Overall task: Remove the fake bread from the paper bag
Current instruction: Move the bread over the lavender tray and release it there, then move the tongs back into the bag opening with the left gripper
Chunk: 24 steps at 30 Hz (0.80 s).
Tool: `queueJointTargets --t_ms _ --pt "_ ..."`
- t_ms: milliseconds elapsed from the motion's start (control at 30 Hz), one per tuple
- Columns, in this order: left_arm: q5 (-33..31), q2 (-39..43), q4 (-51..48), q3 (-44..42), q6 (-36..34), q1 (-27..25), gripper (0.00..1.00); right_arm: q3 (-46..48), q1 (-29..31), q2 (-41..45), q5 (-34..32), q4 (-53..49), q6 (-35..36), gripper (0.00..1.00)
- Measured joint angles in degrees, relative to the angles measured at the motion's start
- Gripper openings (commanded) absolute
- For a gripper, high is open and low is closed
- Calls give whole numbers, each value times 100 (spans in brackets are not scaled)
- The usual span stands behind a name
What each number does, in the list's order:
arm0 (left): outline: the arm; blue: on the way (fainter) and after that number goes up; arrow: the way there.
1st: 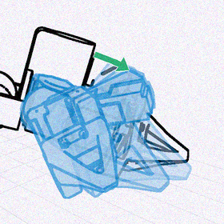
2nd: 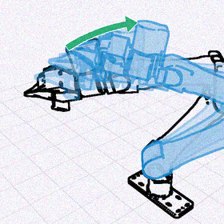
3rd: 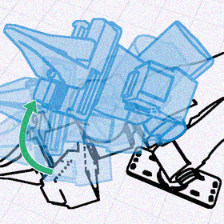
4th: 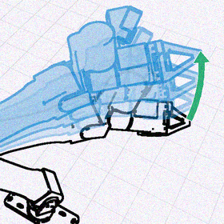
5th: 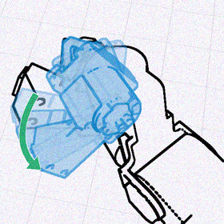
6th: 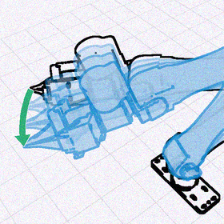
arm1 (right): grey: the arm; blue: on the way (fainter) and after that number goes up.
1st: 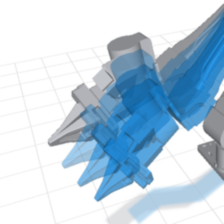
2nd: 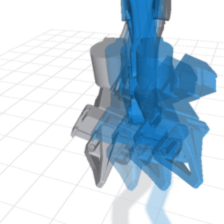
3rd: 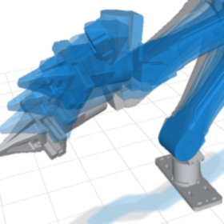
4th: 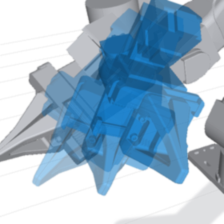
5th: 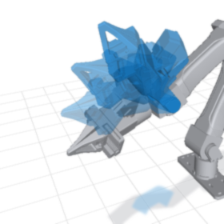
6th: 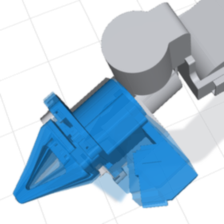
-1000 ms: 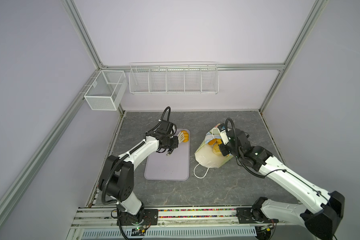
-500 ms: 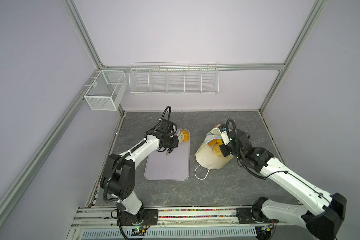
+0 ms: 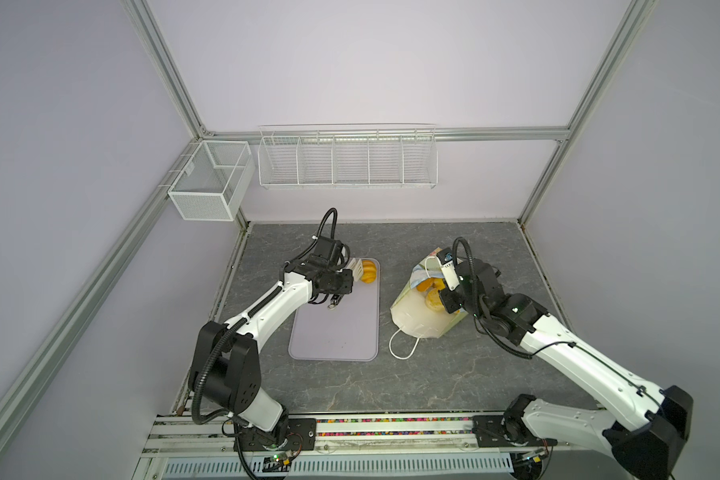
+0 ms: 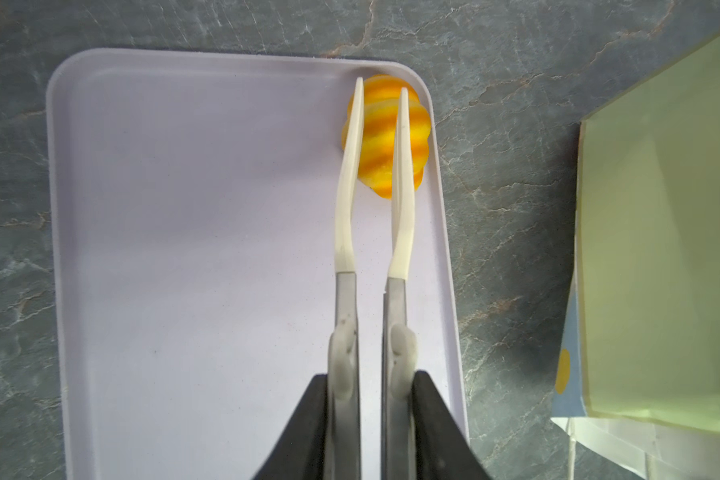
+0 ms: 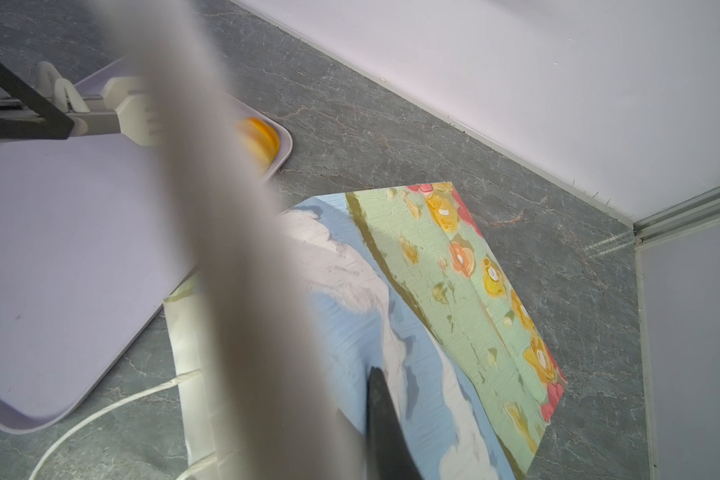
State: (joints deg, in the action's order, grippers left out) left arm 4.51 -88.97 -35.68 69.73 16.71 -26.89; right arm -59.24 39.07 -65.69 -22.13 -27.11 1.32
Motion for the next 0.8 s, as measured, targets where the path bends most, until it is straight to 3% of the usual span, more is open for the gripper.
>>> queueJointTargets --t_ms 267,433,533,800 --pt "52 850 -203 -391 -168 0 29 0 0 -24 74 4 4 7" --pt "402 1934 -319 -885 -245 -118 27 0 -4 -35 122 35 129 7" --pt "448 2629 -450 -1067 -238 -588 27 22 -4 -44 168 83 227 7" --pt "120 3930 -621 -1421 81 -2555 27 127 -4 -42 365 197 463 7"
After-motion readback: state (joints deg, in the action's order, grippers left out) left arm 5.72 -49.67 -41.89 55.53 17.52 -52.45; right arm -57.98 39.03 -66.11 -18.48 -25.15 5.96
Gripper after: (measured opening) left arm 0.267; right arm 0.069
